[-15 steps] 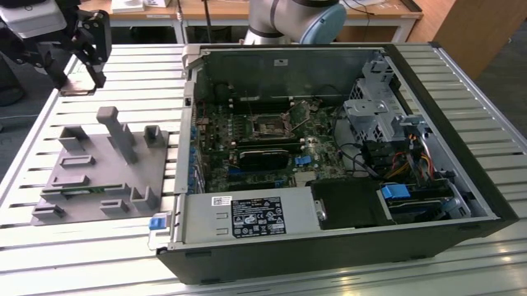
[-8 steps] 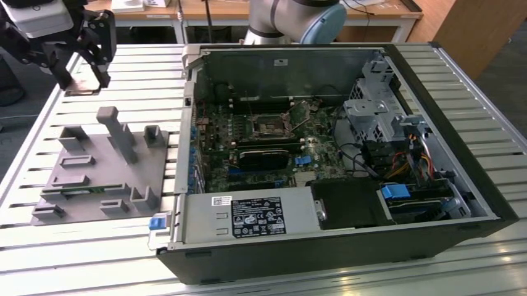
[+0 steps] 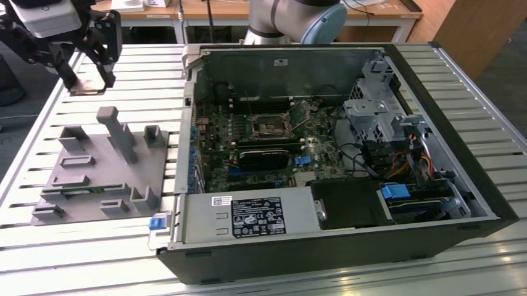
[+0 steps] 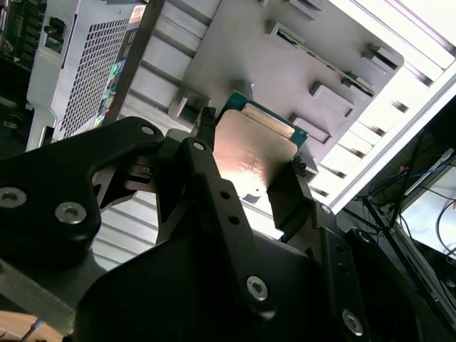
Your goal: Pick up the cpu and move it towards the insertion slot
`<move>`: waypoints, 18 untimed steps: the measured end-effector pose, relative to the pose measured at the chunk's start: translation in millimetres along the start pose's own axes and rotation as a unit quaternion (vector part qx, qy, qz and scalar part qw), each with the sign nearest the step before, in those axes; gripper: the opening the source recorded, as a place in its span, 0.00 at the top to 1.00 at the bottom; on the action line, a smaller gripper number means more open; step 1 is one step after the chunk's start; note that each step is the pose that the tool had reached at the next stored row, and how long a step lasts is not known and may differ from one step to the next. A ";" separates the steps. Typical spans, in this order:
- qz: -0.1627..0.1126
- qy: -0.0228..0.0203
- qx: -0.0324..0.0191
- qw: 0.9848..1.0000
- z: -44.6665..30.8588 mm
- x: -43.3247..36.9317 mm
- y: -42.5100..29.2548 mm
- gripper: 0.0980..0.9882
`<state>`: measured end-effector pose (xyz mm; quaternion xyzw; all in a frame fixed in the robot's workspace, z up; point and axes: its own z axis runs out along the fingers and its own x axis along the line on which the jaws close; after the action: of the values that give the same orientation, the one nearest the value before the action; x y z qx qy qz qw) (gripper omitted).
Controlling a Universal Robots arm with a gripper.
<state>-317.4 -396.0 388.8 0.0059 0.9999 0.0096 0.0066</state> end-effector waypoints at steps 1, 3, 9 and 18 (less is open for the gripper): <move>0.000 0.000 0.000 1.000 0.0 -0.8 0.0 0.50; 0.000 0.000 0.000 1.000 0.0 -2.3 0.0 0.50; 0.000 0.000 0.000 1.000 0.1 -6.9 0.1 0.50; 0.000 0.000 0.000 1.000 0.2 -15.2 0.2 0.50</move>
<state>-302.2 -396.0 388.8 0.0059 0.9999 0.0096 0.0066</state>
